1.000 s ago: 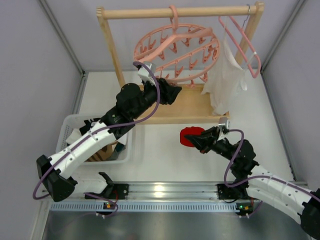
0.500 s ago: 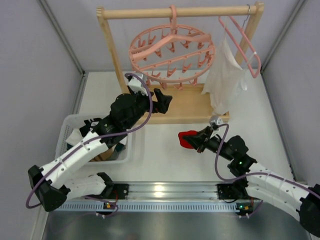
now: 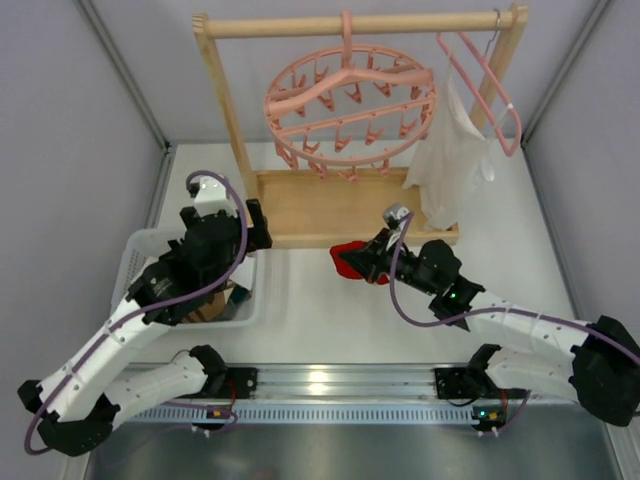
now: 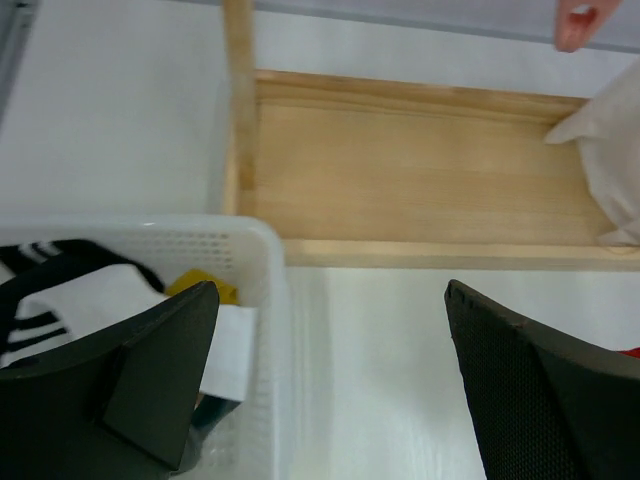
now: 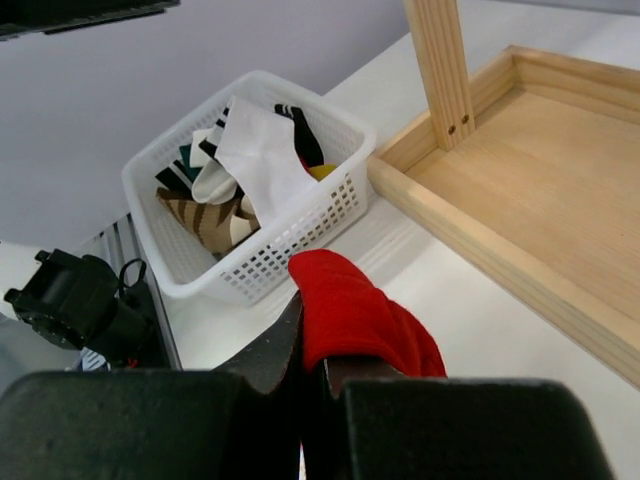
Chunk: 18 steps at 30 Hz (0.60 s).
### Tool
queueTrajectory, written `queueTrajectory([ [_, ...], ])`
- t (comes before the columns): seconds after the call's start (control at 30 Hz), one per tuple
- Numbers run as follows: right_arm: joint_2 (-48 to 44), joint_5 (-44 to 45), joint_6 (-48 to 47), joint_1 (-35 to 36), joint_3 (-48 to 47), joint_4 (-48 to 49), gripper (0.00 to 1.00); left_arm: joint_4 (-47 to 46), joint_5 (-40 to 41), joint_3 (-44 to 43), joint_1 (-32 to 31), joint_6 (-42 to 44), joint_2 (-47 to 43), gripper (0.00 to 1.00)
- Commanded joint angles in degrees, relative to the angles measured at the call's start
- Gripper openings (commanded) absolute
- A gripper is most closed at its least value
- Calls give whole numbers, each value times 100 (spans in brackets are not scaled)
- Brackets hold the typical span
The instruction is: Remove the socks clipped to the hanger
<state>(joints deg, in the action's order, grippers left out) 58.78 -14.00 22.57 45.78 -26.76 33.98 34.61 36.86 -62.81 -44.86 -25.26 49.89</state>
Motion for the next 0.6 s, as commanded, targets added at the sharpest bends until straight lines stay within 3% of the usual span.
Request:
queueTrajectory([
  [0.0,526,370,-7,404,-715,-153,0,1476,1408,-574,21,-365,-356,98],
  [0.13,1178,591,-270,905,-1592,-374,0,2119,2157,-908,30,-235,-917,98],
  [0.57,4243,-85,-534,2153,-4951,-770,0,2085,3494,-1120,30,-146,-1781,98],
])
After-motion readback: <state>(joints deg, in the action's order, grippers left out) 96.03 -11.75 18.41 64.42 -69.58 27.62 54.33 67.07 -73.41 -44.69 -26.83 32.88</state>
